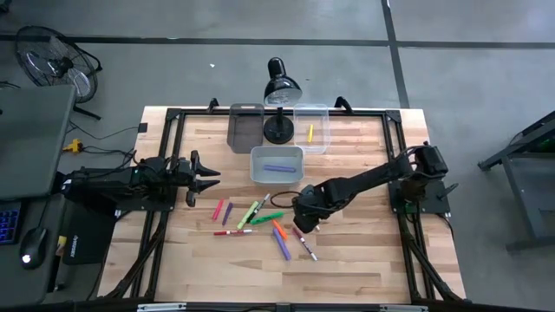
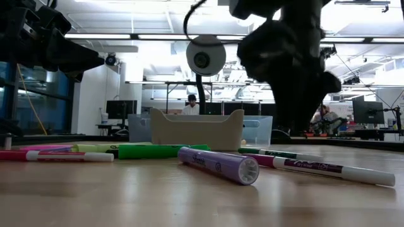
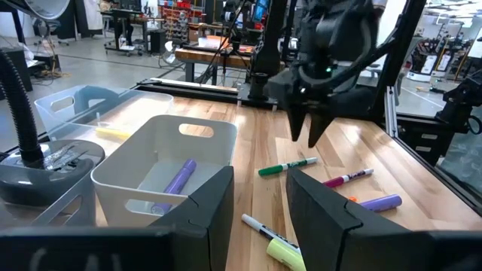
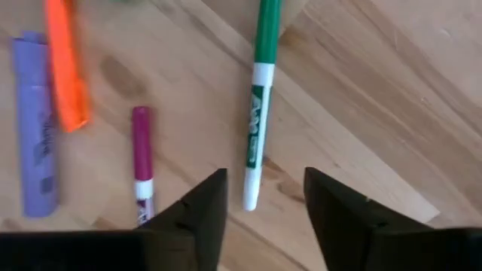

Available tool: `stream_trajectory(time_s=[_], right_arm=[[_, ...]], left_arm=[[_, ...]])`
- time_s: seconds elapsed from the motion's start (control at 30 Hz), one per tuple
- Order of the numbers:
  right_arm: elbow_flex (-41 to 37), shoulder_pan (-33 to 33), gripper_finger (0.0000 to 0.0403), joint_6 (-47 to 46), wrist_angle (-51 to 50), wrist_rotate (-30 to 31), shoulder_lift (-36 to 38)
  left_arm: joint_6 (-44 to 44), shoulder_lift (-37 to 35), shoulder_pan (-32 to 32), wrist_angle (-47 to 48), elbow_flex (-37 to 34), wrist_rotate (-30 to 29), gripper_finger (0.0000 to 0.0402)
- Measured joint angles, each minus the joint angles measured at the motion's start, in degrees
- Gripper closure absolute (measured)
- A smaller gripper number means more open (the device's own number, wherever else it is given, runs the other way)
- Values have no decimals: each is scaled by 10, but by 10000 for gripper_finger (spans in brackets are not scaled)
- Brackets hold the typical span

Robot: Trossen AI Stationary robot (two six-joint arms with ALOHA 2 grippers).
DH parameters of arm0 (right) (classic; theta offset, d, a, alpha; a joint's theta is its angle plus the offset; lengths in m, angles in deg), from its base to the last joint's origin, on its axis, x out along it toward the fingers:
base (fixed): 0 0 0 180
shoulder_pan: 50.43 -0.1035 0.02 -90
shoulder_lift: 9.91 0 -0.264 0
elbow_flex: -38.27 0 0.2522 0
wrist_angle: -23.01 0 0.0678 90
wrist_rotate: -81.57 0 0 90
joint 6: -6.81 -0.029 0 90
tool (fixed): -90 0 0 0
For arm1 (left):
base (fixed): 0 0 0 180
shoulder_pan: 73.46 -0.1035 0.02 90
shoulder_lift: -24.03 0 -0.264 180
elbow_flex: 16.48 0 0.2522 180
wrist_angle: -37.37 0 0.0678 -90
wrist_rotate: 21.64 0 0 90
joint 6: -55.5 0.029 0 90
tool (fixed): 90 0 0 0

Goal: Pick & Place Markers
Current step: Put the medium green marker into the black bin

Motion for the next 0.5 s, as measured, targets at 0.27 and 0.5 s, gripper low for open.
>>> stream_trajectory(time_s=[0.27,0.5], right_arm=[[24,21,205,53,10,-43,-66],[35,21,222,39,14,-41,-106]], left_arm=[[0,0,0,0,0,0,279],[0,0,0,0,0,0,279]])
